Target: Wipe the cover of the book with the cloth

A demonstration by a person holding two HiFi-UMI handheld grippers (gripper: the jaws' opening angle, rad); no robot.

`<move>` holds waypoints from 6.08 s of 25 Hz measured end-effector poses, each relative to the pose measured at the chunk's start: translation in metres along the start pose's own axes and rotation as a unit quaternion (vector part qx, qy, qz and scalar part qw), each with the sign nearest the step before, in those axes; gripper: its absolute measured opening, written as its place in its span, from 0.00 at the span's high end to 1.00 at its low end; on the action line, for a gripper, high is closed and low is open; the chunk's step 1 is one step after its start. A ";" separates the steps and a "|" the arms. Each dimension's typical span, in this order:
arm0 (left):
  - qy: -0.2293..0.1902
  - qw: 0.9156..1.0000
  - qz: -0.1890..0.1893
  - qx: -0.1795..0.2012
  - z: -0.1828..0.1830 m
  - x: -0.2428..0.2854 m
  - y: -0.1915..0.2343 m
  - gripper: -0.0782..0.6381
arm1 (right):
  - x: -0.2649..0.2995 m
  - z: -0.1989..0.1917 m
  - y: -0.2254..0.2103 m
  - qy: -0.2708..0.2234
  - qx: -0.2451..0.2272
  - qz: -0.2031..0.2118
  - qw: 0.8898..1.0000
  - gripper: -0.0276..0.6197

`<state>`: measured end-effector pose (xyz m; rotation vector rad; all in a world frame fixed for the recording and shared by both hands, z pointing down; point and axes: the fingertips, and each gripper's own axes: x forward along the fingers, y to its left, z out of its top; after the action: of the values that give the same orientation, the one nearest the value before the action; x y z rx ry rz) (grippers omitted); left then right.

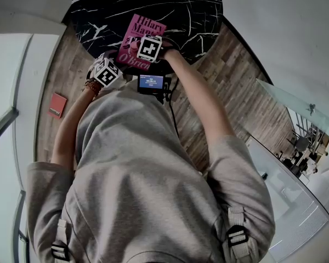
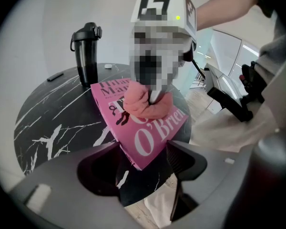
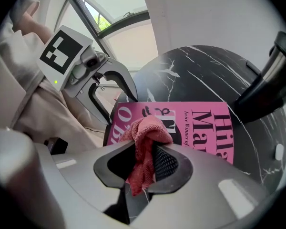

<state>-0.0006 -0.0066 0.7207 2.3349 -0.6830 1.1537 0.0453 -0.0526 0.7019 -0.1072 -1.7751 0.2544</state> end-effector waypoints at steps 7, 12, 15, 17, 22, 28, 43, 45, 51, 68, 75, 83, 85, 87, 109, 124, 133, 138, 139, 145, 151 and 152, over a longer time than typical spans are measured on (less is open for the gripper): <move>0.001 1.000 -0.001 0.001 0.000 0.000 0.000 0.46 | 0.002 0.000 0.018 0.028 -0.020 0.045 0.998 0.81; 0.001 1.000 -0.003 0.001 0.000 0.000 0.000 0.46 | 0.008 0.005 0.038 0.046 -0.048 0.088 0.994 0.81; 0.000 1.000 -0.003 0.001 0.000 0.000 0.000 0.45 | 0.010 0.006 0.041 0.052 -0.068 0.085 0.993 0.81; 0.000 1.000 -0.003 0.000 0.000 0.000 0.000 0.45 | 0.012 0.005 0.045 0.056 -0.078 0.089 0.991 0.81; -0.001 1.000 -0.001 -0.002 0.000 0.000 -0.001 0.45 | 0.015 0.007 0.055 0.053 -0.098 0.101 0.989 0.81; -0.007 1.000 0.013 -0.002 0.002 -0.001 -0.003 0.46 | -0.005 0.008 0.045 -0.007 -0.066 0.158 0.985 0.80; 0.026 0.997 0.037 0.062 -0.009 0.002 -0.006 0.55 | -0.033 0.039 -0.128 -0.055 0.051 -0.142 0.987 0.80; 0.025 0.997 0.038 0.065 -0.010 0.002 -0.006 0.54 | -0.030 0.041 -0.124 -0.043 0.043 -0.135 0.989 0.81; 0.027 0.997 0.033 0.071 -0.009 0.003 -0.009 0.54 | -0.026 0.042 -0.118 -0.018 0.025 -0.115 0.993 0.81; 0.031 0.995 0.020 0.087 -0.007 0.003 -0.007 0.53 | -0.014 0.047 -0.079 0.010 -0.003 -0.080 0.997 0.81; 0.033 0.996 0.018 0.085 -0.006 0.003 -0.007 0.52 | -0.009 0.048 -0.060 0.011 -0.011 -0.061 0.998 0.81; 0.032 0.996 0.014 0.081 -0.007 0.004 -0.007 0.52 | -0.005 0.050 -0.046 0.009 -0.022 -0.058 0.998 0.81; 0.033 0.996 0.012 0.080 -0.007 0.004 -0.007 0.52 | -0.005 0.049 -0.041 0.007 -0.020 -0.051 0.998 0.81; 0.033 0.996 0.009 0.079 -0.007 0.005 -0.008 0.52 | -0.004 0.048 -0.036 0.003 -0.018 -0.047 0.999 0.81; 0.041 0.995 0.003 0.086 -0.013 0.013 -0.005 0.51 | 0.016 0.054 0.036 0.013 -0.055 0.041 0.998 0.81; 0.021 0.997 0.011 0.080 -0.015 0.012 -0.008 0.51 | 0.022 0.056 0.054 -0.003 0.019 0.038 0.999 0.81; -0.045 0.999 0.010 -0.005 -0.001 -0.018 -0.004 0.55 | -0.029 0.049 0.030 -0.087 0.116 -0.025 0.989 0.79; -0.146 0.986 0.083 -0.019 0.052 -0.071 0.030 0.61 | -0.150 0.032 0.013 -0.329 0.223 -0.115 0.910 0.79; -0.168 0.980 0.102 -0.021 0.067 -0.087 0.035 0.62 | -0.176 0.023 0.014 -0.367 0.238 -0.143 0.888 0.79; -0.308 0.927 0.210 0.028 0.153 -0.194 0.016 0.83 | -0.279 -0.035 0.061 -0.507 0.280 -0.251 0.776 0.79; -0.383 0.880 0.279 0.030 0.176 -0.284 -0.058 0.88 | -0.353 -0.072 0.163 -0.582 0.254 -0.342 0.692 0.78; -0.393 0.873 0.287 0.027 0.175 -0.294 -0.069 0.88 | -0.361 -0.077 0.178 -0.590 0.251 -0.351 0.682 0.78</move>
<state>-0.0095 0.0134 0.3723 2.7099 -1.7310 0.3355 0.1875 0.0531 0.3325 1.4312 -2.7423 0.2433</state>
